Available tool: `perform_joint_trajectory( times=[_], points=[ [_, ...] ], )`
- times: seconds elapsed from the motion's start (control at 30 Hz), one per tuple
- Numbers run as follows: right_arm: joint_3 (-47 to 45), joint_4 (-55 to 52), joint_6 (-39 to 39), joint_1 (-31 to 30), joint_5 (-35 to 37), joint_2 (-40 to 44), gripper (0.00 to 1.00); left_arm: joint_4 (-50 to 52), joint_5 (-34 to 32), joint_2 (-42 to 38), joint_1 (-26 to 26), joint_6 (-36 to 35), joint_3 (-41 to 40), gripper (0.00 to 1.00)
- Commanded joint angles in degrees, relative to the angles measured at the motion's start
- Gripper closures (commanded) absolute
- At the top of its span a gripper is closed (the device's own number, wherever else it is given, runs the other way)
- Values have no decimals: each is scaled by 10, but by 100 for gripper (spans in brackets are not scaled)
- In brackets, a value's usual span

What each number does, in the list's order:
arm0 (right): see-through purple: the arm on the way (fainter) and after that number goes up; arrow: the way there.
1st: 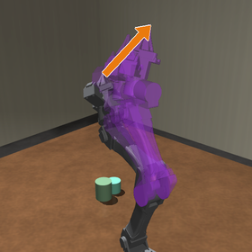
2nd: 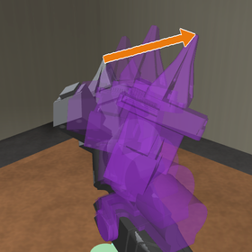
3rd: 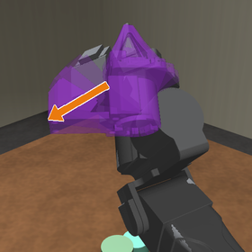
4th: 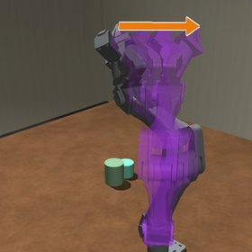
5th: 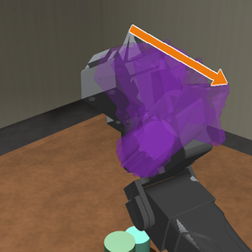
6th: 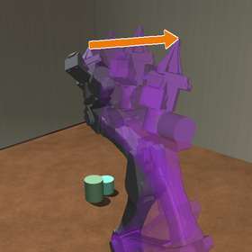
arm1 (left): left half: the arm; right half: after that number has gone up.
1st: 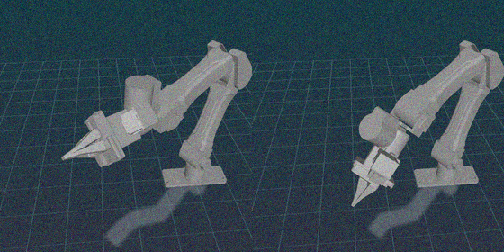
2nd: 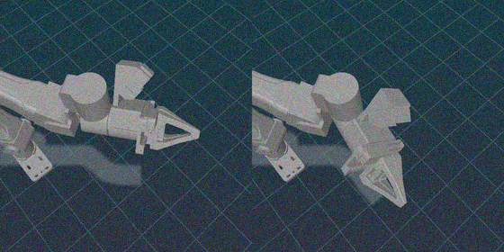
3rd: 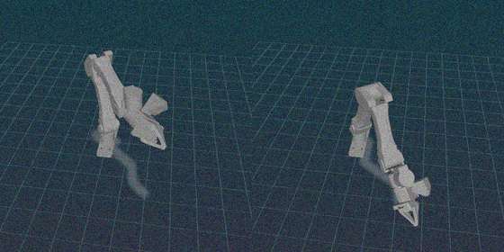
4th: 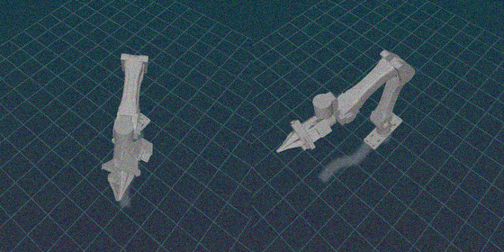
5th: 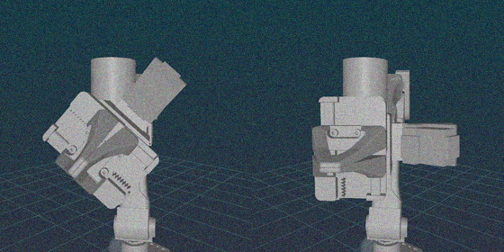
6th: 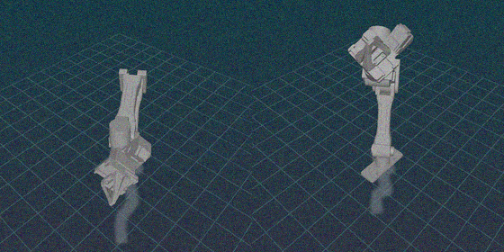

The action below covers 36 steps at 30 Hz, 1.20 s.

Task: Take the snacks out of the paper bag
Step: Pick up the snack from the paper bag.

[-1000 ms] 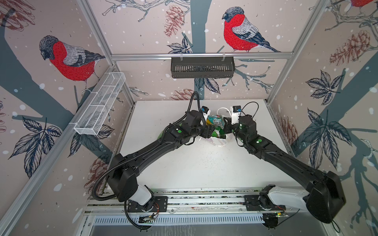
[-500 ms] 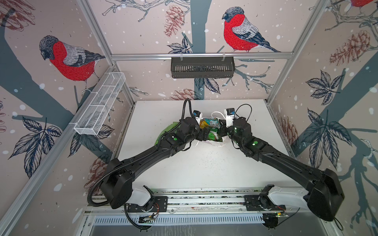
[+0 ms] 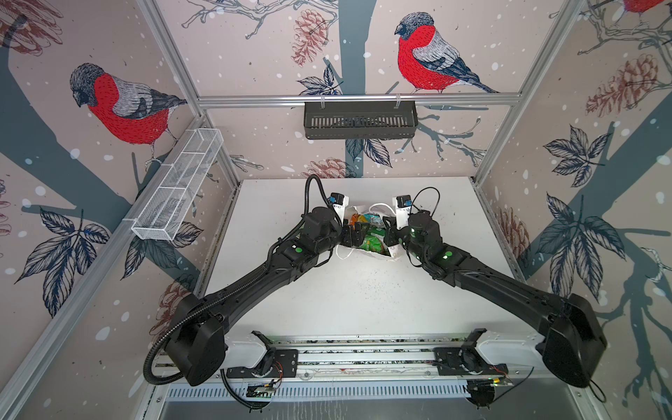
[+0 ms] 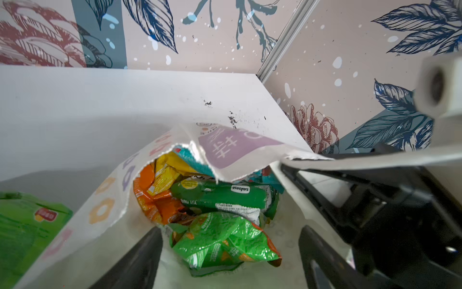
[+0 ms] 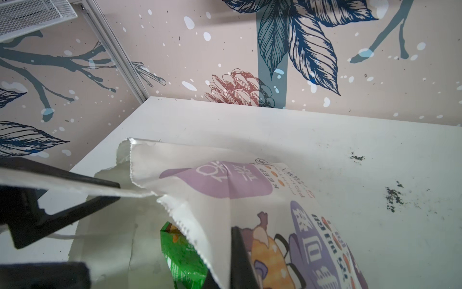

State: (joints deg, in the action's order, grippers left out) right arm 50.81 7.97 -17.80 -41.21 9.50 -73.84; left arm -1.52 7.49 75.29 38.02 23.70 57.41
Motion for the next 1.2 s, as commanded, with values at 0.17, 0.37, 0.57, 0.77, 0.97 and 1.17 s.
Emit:
perform_joint_trajectory(
  times=[0.17, 0.37, 0.57, 0.77, 0.97, 1.17],
  points=[
    [10, -36, -9, -5, 7, -7, 100, 109, -47, -46, -1, -50, 41, 12],
    [15, -39, -7, -5, 16, -6, 100, 178, -64, -58, -1, -60, 53, 11],
    [16, -38, -9, -5, 18, -6, 100, 126, -5, -71, -1, -36, 42, 11],
    [14, -35, -11, -6, 16, -5, 100, 136, 42, -6, -1, -37, 73, 12],
    [12, -38, -12, -6, 16, -2, 100, 82, 41, 8, -5, -32, 65, 13],
    [8, -31, -15, -6, 4, 3, 100, 36, 70, 45, -8, -43, 60, 14]
  ],
)
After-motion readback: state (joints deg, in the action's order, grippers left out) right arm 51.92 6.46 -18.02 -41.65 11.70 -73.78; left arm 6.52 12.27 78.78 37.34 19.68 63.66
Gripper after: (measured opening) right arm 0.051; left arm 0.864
